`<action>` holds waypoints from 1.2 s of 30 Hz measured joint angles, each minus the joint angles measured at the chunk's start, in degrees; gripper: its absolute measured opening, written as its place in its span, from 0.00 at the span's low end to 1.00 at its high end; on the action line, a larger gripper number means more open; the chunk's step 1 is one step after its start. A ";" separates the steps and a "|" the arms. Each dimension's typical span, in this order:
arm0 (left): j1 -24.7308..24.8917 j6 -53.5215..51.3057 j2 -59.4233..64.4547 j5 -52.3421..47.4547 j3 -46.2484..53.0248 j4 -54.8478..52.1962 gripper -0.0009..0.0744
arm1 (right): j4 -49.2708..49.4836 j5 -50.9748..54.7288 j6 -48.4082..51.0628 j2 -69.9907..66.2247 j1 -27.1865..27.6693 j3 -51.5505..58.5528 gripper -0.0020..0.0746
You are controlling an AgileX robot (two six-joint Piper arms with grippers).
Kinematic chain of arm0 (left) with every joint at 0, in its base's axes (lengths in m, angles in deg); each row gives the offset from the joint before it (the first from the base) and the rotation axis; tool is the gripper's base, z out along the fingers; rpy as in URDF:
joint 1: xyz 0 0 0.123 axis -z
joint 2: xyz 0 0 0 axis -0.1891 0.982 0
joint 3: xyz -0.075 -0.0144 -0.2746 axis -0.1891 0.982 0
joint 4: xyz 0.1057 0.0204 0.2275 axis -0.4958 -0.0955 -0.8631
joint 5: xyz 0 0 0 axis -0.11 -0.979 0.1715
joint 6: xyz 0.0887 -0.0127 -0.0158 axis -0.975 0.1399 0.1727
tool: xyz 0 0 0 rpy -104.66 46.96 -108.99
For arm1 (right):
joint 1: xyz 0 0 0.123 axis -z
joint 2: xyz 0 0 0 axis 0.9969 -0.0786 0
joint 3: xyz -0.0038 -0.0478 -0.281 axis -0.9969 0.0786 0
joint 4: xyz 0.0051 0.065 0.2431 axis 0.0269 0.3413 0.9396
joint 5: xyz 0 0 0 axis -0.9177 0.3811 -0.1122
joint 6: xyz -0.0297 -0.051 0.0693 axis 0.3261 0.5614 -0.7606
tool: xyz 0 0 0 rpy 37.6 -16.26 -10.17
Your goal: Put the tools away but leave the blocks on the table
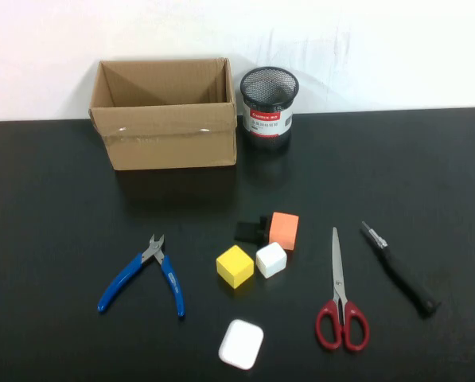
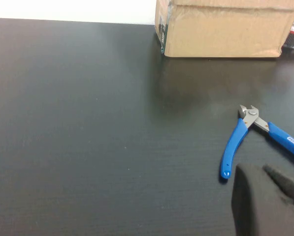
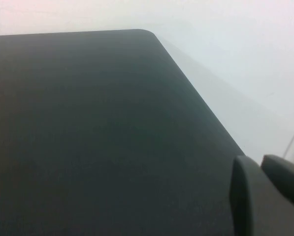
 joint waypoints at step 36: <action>0.00 0.00 0.00 0.00 0.00 0.00 0.01 | -7.68 -28.02 0.11 0.00 0.00 0.00 0.02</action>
